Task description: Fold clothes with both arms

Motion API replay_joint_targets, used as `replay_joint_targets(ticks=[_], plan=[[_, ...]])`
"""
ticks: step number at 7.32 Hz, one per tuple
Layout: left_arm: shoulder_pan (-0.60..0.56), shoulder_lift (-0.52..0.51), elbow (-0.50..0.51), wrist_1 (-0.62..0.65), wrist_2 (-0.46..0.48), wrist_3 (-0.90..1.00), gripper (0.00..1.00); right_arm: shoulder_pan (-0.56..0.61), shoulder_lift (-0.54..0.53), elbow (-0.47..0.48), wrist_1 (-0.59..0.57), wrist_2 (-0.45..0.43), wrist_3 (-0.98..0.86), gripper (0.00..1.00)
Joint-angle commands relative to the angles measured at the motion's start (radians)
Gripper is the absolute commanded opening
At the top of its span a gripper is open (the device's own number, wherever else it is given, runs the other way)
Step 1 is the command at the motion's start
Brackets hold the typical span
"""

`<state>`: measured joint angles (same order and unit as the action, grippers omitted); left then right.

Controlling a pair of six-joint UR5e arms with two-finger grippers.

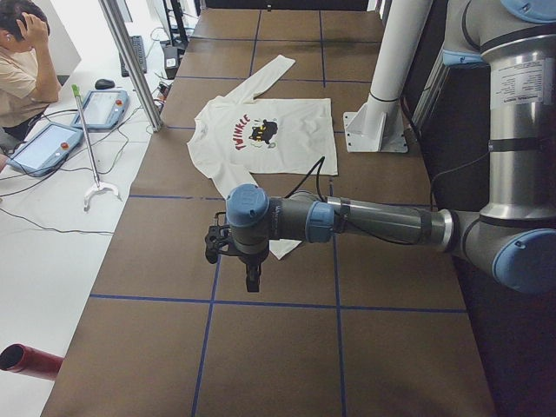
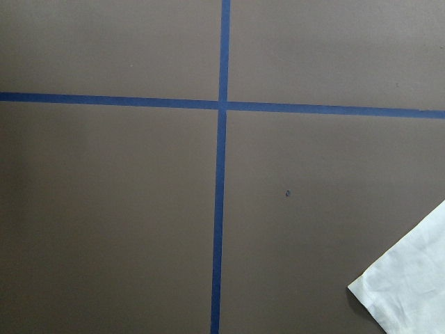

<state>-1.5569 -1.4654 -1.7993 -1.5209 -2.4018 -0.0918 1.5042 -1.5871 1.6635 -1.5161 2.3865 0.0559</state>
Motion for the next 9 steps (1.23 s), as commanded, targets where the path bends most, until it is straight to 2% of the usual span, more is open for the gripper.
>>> replay_joint_targets(ticks=[1,2,4,5,6,7,9], plan=[[-0.005,0.003,-0.064,-0.001,0.010,0.001,1.00,-0.004,-0.051,0.033,0.019,-0.001,-0.018,1.00],[-0.005,0.002,-0.074,0.008,0.001,0.003,1.00,-0.005,-0.054,0.035,0.042,0.009,-0.016,1.00],[-0.005,0.041,-0.107,-0.008,-0.005,0.003,1.00,-0.043,-0.097,0.033,0.173,0.013,-0.001,1.00],[-0.002,0.040,-0.129,-0.019,-0.073,0.003,1.00,-0.115,-0.134,0.024,0.289,0.010,0.039,1.00],[-0.002,0.040,-0.138,-0.025,-0.124,-0.002,1.00,-0.168,-0.139,0.004,0.344,0.011,0.190,1.00],[-0.003,0.040,-0.141,-0.025,-0.128,-0.005,1.00,-0.277,-0.139,-0.005,0.425,0.002,0.319,0.99],[0.003,0.033,-0.114,-0.112,-0.123,-0.005,1.00,-0.422,-0.126,-0.024,0.545,-0.033,0.576,0.95]])
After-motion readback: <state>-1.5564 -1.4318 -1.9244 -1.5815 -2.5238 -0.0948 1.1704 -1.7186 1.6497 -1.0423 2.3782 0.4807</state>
